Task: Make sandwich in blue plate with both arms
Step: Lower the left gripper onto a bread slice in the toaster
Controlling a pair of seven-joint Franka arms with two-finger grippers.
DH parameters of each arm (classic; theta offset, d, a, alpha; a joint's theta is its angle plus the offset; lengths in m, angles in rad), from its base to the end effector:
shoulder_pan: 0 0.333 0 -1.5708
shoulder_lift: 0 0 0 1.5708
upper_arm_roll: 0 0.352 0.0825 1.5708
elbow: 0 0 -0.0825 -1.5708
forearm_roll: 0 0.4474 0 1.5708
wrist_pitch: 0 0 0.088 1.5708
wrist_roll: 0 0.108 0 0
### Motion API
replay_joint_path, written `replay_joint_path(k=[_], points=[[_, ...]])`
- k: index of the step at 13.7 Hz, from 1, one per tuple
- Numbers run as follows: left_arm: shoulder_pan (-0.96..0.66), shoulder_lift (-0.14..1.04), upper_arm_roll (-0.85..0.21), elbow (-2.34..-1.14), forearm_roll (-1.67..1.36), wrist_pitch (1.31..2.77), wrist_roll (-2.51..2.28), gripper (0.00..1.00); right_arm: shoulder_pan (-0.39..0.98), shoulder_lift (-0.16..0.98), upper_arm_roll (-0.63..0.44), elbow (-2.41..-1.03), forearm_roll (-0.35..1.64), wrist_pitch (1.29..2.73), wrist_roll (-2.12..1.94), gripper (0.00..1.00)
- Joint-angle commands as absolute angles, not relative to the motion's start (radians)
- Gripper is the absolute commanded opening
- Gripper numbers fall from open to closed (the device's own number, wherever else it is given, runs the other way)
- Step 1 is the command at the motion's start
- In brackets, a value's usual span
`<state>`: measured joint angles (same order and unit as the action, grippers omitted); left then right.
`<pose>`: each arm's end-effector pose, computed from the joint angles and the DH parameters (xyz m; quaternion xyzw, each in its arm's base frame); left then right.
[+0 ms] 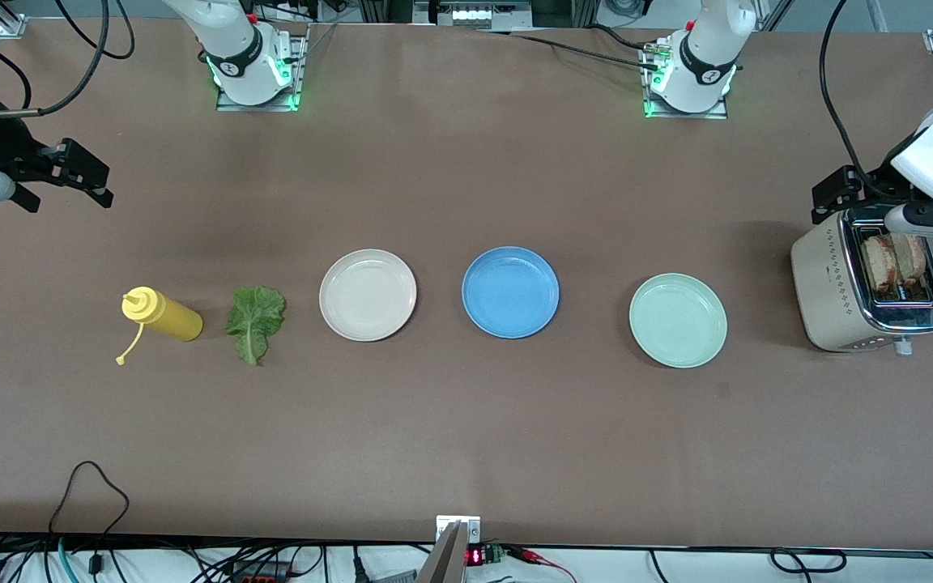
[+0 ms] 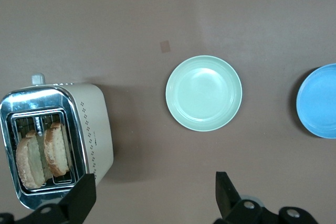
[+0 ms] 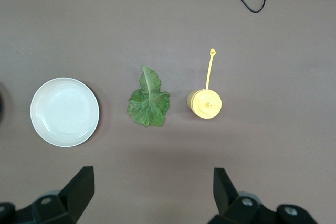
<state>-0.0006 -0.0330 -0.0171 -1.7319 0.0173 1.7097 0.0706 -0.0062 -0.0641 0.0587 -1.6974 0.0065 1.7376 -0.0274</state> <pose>0.6142 -0.0094 0.6052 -0.9989 0.0453 -0.0052 0.0090 0.6093 0.0337 0.6456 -0.9979 -0.0396 -0.0521 0.0020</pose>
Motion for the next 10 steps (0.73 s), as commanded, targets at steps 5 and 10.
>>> replay_joint_path(k=[5, 10], points=[[0.009, -0.041, -0.026, -1.717, 0.009, 1.681, 0.095, 1.0, -0.014, -0.074, 0.064, -1.689, 0.002, 1.727, -0.041, 1.0], [0.012, -0.038, -0.023, -1.72, 0.002, 1.657, 0.083, 1.0, -0.014, -0.074, 0.064, -1.69, 0.0, 1.727, -0.041, 1.0]])
